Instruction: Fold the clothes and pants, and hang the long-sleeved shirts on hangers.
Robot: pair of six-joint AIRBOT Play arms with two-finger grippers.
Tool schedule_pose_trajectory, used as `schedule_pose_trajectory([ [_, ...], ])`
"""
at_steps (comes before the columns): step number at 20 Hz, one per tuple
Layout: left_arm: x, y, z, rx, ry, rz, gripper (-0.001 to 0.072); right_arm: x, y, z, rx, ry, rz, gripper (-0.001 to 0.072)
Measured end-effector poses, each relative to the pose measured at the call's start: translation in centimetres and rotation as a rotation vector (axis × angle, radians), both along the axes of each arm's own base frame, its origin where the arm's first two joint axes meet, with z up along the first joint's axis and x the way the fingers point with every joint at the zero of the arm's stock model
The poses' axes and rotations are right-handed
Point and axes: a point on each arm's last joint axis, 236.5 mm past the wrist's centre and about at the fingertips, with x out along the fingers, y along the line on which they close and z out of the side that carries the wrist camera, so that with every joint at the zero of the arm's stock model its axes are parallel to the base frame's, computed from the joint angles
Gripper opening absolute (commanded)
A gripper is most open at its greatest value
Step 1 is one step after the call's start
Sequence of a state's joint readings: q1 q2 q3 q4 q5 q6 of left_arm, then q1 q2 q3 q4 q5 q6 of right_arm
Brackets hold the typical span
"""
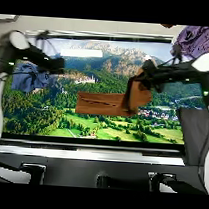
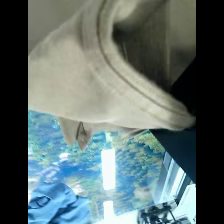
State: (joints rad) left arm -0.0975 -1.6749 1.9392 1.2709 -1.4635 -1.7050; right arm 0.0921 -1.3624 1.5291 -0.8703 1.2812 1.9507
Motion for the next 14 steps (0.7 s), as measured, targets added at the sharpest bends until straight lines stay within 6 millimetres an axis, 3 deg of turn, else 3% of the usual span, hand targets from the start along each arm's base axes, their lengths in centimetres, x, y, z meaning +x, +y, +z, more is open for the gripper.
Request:
schedule_pose_trajectory([
  [4, -1.1, 5.6, 2.3, 0.03, -0.005, 0.094, 0.0015, 0.2, 5.3, -2.4, 0.014, 0.027, 0.05, 0.0029],
  [6, -1.6, 7.1, 2.8, 0.034, 0.001, 0.121, 0.0015, 0.5, 7.9, -4.2, 0.018, 0.042, 0.067, 0.0029],
  [10, -2.1, 8.6, 3.1, 0.042, 0.013, 0.147, 0.0015, 0.6, 12.6, -8.1, 0.035, 0.088, 0.086, 0.0029],
  [14, -2.3, 9.0, 3.1, 0.043, 0.018, 0.153, 0.0015, 0.5, 15.7, -10.9, 0.049, 0.119, 0.092, 0.003],
])
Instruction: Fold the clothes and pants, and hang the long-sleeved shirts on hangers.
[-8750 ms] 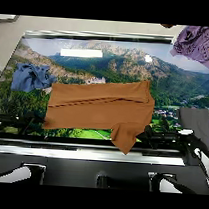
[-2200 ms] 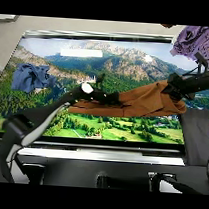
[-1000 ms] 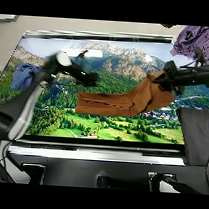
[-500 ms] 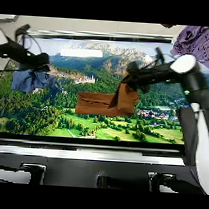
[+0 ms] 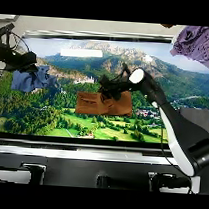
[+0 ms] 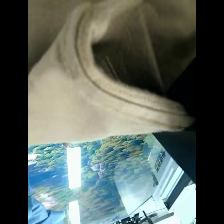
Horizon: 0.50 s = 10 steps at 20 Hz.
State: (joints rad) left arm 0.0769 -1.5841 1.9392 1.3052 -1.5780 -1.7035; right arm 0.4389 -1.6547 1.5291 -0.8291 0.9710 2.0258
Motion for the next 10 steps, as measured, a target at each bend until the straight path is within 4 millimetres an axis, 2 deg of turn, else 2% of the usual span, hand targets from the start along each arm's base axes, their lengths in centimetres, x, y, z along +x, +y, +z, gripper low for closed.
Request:
schedule_pose_trajectory([
  [4, 0.0, 0.1, 0.0, 0.0, 0.001, 0.002, 0.0016, 0.6, 1.4, -2.0, 0.013, 0.018, -0.023, 0.0044],
  [7, -0.1, 0.1, 0.0, 0.001, 0.003, 0.003, 0.0015, 1.6, 2.2, -2.1, 0.053, 0.009, -0.061, 0.0054],
  [10, -0.1, 0.1, 0.0, 0.0, 0.004, 0.004, 0.0015, 2.2, 2.7, -1.8, 0.083, -0.006, -0.083, 0.0183],
])
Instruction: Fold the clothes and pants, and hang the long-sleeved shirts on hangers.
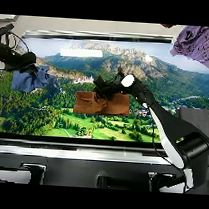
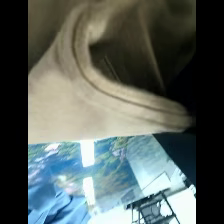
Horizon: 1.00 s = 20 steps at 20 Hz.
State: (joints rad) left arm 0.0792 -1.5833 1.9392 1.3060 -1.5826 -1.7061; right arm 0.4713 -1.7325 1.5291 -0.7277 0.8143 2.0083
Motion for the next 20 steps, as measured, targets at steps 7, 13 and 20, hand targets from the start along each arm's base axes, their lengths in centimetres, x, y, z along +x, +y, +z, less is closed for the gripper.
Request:
schedule_pose_trajectory([
  [7, 0.0, 0.0, 0.0, -0.002, 0.002, 0.006, 0.0016, 0.1, 1.5, 1.8, 0.087, -0.049, 0.034, 0.0515],
  [13, 0.0, 0.0, 0.0, -0.005, 0.003, 0.013, 0.0015, 1.0, -1.0, 6.6, 0.151, -0.165, 0.07, 0.0515],
  [20, 0.0, 0.0, 0.0, -0.005, 0.003, 0.014, 0.0016, 3.7, -20.3, 4.1, -0.077, -0.157, 0.022, 0.0551],
])
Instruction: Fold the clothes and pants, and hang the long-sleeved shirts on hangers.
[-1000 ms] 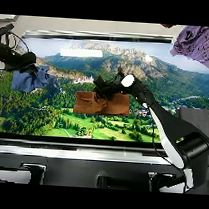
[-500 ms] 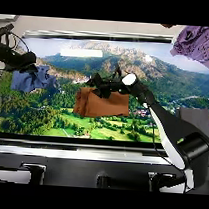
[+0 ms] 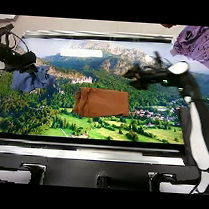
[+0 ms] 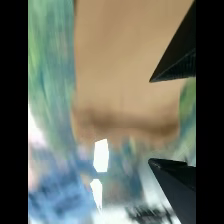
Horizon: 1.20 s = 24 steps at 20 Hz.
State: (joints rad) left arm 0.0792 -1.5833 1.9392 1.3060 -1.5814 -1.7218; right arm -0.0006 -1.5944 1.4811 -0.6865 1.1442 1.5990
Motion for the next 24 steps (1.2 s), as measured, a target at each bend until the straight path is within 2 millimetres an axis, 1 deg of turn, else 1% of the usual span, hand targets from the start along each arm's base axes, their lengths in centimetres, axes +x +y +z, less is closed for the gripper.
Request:
schedule_pose_trajectory([
  [1, 0.0, 0.0, 0.0, 0.0, 0.0, 0.0, 0.0016, -0.2, -2.4, -1.5, -0.015, 0.028, -0.024, 0.055],
  [2, 0.0, 0.0, 0.0, -0.001, 0.001, 0.002, 0.0016, -0.7, -3.9, -3.1, -0.019, 0.061, -0.031, 0.0549],
  [3, 0.0, 0.0, 0.0, -0.001, 0.001, 0.002, 0.0016, -1.3, -5.1, -4.9, -0.021, 0.095, -0.033, 0.0548],
  [4, 0.0, 0.0, 0.0, -0.001, 0.001, 0.002, 0.0016, -1.8, -5.6, -6.5, -0.019, 0.125, -0.029, 0.0548],
  [6, 0.0, 0.0, 0.0, -0.001, 0.001, 0.002, 0.0016, -2.8, -5.4, -9.4, 0.003, 0.177, -0.002, 0.0541],
  [8, 0.0, 0.0, 0.0, -0.001, 0.0, 0.002, 0.0016, -3.4, -4.2, -11.8, 0.032, 0.211, 0.029, 0.053],
  [9, 0.0, 0.0, 0.0, -0.001, 0.0, 0.002, 0.0016, -3.6, -3.5, -12.6, 0.047, 0.224, 0.041, 0.0528],
  [11, 0.0, 0.0, 0.0, -0.001, 0.0, 0.001, 0.0016, -3.9, -2.1, -14.3, 0.059, 0.243, 0.061, 0.0471],
  [12, 0.0, 0.0, 0.0, 0.0, 0.001, 0.001, 0.0016, -4.0, -1.5, -14.9, 0.061, 0.25, 0.069, 0.0469],
  [13, 0.0, 0.0, 0.0, 0.0, 0.0, 0.001, 0.0016, -4.1, -0.9, -15.4, 0.063, 0.255, 0.077, 0.0446],
  [14, 0.0, 0.0, 0.0, 0.0, 0.0, 0.0, 0.0016, -4.2, -0.2, -15.7, 0.068, 0.255, 0.084, 0.0382],
  [15, 0.0, 0.0, 0.0, 0.0, 0.0, 0.0, 0.0016, -4.2, 0.2, -16.0, 0.067, 0.257, 0.087, 0.034],
  [17, 0.0, 0.0, 0.0, 0.0, 0.0, 0.0, 0.0016, -4.3, 1.0, -16.4, 0.062, 0.253, 0.094, 0.0232],
  [18, 0.0, 0.0, 0.0, 0.0, 0.0, 0.0, 0.0017, -4.2, 1.3, -16.6, 0.057, 0.25, 0.095, 0.0147],
  [19, 0.0, 0.0, 0.0, 0.0, 0.0, 0.0, 0.0016, -4.2, 1.5, -16.8, 0.053, 0.247, 0.096, 0.0039],
  [20, 0.0, 0.0, 0.0, 0.0, 0.0, 0.0, 0.0016, -4.2, 1.8, -16.7, 0.058, 0.247, 0.097, 0.0029],
  [22, 0.0, 0.0, 0.0, 0.0, 0.0, 0.0, 0.0017, -3.9, 2.3, -15.8, 0.074, 0.228, 0.098, 0.0028],
  [24, 0.0, 0.0, 0.0, 0.0, 0.0, 0.0, 0.0016, -2.9, 2.5, -13.7, 0.084, 0.179, 0.097, 0.0028],
])
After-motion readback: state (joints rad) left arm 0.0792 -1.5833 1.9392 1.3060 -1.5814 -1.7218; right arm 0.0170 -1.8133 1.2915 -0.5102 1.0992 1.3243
